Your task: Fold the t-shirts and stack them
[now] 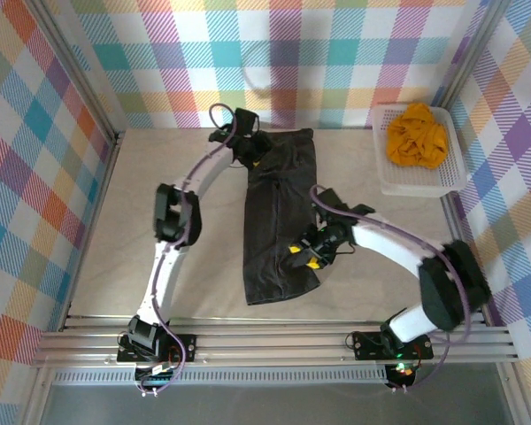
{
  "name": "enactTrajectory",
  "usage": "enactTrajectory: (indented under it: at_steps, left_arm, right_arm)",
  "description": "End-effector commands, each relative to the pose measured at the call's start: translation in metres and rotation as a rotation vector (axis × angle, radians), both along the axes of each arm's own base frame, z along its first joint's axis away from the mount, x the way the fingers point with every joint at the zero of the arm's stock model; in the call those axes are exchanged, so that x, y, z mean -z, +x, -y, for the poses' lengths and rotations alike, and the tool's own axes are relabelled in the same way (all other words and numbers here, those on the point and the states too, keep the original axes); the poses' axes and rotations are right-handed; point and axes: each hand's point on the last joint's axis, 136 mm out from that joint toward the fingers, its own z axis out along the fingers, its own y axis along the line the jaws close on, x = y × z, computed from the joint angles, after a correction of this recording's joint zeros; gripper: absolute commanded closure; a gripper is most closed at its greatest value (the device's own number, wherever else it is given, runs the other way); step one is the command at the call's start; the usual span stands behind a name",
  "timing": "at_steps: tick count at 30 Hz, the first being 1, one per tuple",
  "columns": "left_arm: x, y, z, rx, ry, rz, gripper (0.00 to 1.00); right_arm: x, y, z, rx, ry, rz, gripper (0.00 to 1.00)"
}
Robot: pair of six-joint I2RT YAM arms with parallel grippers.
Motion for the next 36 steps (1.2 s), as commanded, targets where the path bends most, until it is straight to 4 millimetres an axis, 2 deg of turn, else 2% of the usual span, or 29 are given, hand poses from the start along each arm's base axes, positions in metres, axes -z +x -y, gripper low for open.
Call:
enactTrajectory:
  at_steps: [1,3,5,8,10,12,16,18,22,24,26,27,29,32,36]
  left_arm:
    - [-0.033,-0.083,-0.02,0.051,0.024,-0.052,0.35]
    - [-0.009,-0.145,-0.03,0.106,0.021,-0.174,0.39]
    - [0.019,-0.212,-0.037,0.201,0.012,-0.286,0.47]
    - [0.046,-0.297,-0.042,0.342,-0.01,-0.402,0.51]
    - [0.057,-0.336,-0.038,0.41,-0.029,-0.444,0.47]
    - [0.064,-0.362,-0.029,0.457,-0.05,-0.465,0.42]
    - [0.085,-0.389,-0.013,0.512,-0.017,-0.518,0.41]
    - [0.095,-0.396,-0.007,0.534,0.004,-0.537,0.42]
    - [0.113,-0.399,0.0,0.55,0.041,-0.549,0.51]
    - [0.121,-0.396,0.0,0.537,0.062,-0.543,0.64]
    - [0.123,-0.39,-0.001,0.519,0.076,-0.525,0.83]
    - [0.123,-0.389,-0.001,0.512,0.075,-0.518,0.89]
    - [0.12,-0.39,-0.002,0.509,0.069,-0.515,1.0]
    - [0.114,-0.405,-0.01,0.531,0.073,-0.542,1.0]
    - [0.107,-0.434,-0.027,0.562,0.048,-0.601,1.0]
  right_arm:
    - [0.017,-0.021,0.036,-0.074,-0.079,0.003,0.46]
    - [0.019,-0.025,0.039,-0.165,-0.077,0.042,0.46]
    - [0.024,-0.03,0.035,-0.26,-0.063,0.061,0.46]
    - [0.036,-0.033,0.033,-0.352,-0.084,0.053,0.47]
    - [0.045,-0.034,0.03,-0.402,-0.094,0.039,0.49]
    - [0.053,-0.038,0.024,-0.447,-0.099,0.01,0.49]
    - [0.07,-0.047,0.018,-0.495,-0.125,-0.048,0.51]
    - [0.074,-0.047,0.015,-0.493,-0.124,-0.051,0.53]
    - [0.07,-0.041,0.004,-0.471,-0.098,-0.031,0.65]
    - [0.067,-0.042,-0.001,-0.459,-0.081,-0.031,0.73]
    - [0.063,-0.044,-0.003,-0.44,-0.078,-0.037,0.85]
    - [0.061,-0.046,-0.002,-0.428,-0.08,-0.041,0.9]
    - [0.057,-0.055,0.006,-0.393,-0.099,-0.067,0.99]
    - [0.053,-0.075,0.021,-0.349,-0.124,-0.13,1.0]
    - [0.052,-0.11,0.037,-0.309,-0.109,-0.218,1.0]
